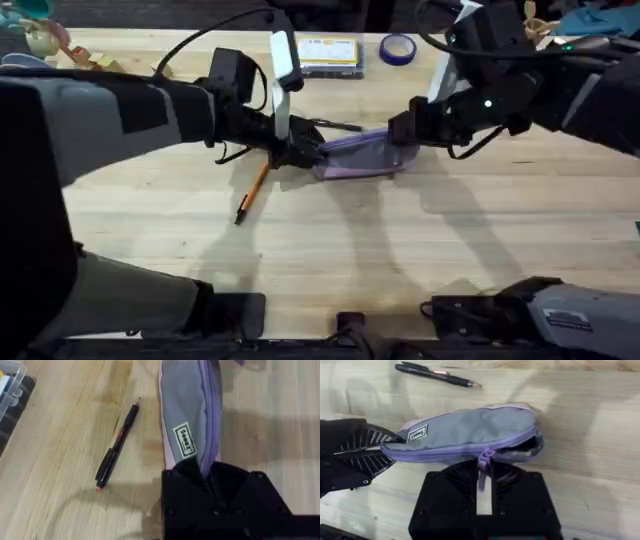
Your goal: Unzip the bag, pick up the pens from the table one at a time and place them inside, then zip the bag closed.
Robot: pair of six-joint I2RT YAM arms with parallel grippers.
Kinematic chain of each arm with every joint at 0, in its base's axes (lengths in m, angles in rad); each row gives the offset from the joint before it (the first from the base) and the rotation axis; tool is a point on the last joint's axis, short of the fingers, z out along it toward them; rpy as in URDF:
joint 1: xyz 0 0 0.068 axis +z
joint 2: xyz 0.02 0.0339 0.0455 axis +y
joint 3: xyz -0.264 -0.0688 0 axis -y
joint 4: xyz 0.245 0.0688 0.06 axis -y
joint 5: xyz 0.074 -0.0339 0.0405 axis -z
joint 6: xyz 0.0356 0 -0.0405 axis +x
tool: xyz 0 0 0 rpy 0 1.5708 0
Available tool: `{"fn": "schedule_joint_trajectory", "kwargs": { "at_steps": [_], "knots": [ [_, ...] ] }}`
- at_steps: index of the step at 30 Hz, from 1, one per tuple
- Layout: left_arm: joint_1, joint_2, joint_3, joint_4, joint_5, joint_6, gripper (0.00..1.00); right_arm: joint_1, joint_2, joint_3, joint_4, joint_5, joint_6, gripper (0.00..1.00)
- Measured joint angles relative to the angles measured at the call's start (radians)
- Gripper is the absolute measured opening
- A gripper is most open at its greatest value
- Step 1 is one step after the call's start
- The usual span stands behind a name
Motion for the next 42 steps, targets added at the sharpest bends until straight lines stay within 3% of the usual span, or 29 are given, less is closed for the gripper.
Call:
{"fn": "schedule_joint_trajectory", "kwargs": {
  "at_steps": [25,42],
  "knots": [
    [0.000,0.000,0.000,-0.001,0.000,0.000,0.042,0.000,-0.038,0.000,-0.029,-0.021,0.000,0.038],
    [0.000,0.000,0.000,-0.004,0.000,0.000,0.042,0.000,-0.074,0.000,-0.036,-0.040,0.000,0.031]
  ]
}}
